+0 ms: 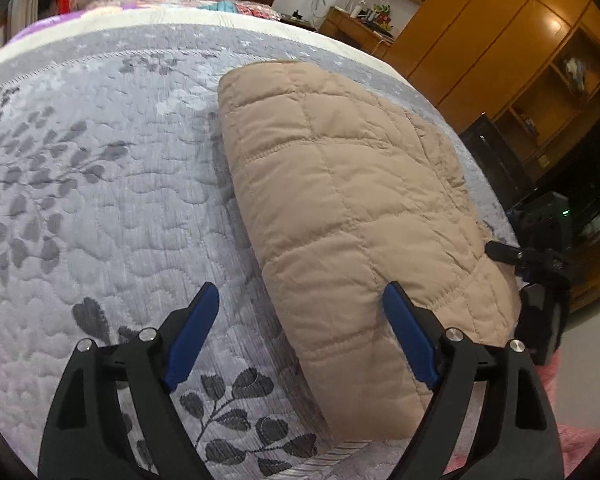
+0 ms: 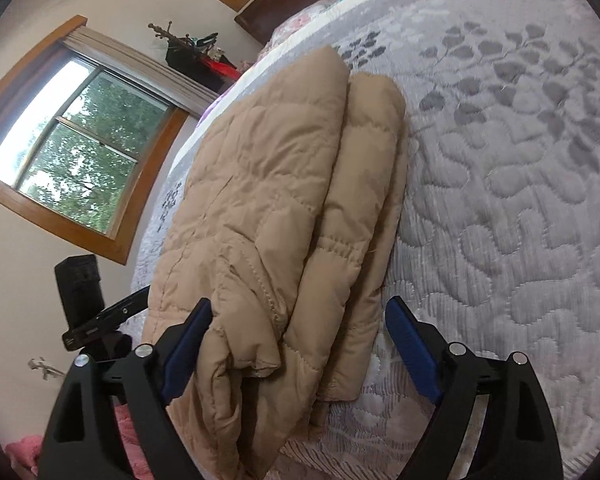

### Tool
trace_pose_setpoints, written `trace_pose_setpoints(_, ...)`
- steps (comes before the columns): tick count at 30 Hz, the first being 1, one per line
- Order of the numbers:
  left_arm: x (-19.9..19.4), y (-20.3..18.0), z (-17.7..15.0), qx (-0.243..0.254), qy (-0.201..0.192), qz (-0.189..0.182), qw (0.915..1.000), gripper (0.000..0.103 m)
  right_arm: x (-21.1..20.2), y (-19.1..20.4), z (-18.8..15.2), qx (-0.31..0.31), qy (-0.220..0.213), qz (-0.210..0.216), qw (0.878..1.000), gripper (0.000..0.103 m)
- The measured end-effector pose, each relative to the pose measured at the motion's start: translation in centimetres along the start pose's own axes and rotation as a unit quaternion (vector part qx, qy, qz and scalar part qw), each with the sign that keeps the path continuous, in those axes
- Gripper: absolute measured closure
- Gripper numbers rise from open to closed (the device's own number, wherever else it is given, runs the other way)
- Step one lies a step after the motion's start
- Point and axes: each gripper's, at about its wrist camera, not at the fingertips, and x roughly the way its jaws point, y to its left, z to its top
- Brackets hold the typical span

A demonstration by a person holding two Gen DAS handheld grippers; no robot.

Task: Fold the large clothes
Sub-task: 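Grasp the bundle edge with both tools and fold it over in half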

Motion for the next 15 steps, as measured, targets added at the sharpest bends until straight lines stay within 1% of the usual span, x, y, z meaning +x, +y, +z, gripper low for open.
trace_pose_setpoints(4, 1.3, 1.2, 0.6, -0.021, 0.019, -0.055, 0.9981, 0.016, 1.0, -0.4, 0.0, -0.002, 0.011, 0.011, 1.000, 0.013)
trace_pose_setpoints(7, 2.6, 2.2, 0.9, -0.042, 0.038, -0.098, 0.9935, 0.013, 1.7, -0.7, 0.2, 0.001, 0.018, 0.017, 1.000, 0.013)
trace_pose_setpoints(10, 4.3, 2.8, 1.3, -0.056, 0.063, -0.147, 0.9856, 0.010, 2.3, -0.5, 0.1, 0.001, 0.023, 0.024, 0.999, 0.013)
trace_pose_setpoints(12, 5.4, 2.9, 1.5, -0.070, 0.076, -0.177, 0.9788, 0.009, 2.8, -0.4, 0.2, 0.004, 0.027, 0.030, 0.999, 0.012)
trace_pose_setpoints(14, 6.0, 2.4, 1.8, -0.067, 0.081, -0.194, 0.9754, 0.009, 3.4, -0.4, 0.5, 0.007, 0.031, 0.036, 0.999, 0.012)
trace_pose_setpoints(15, 6.3, 1.9, 2.0, -0.059, 0.083, -0.192, 0.9760, 0.008, 3.6, -0.4, 0.7, 0.007, 0.032, 0.037, 0.999, 0.012)
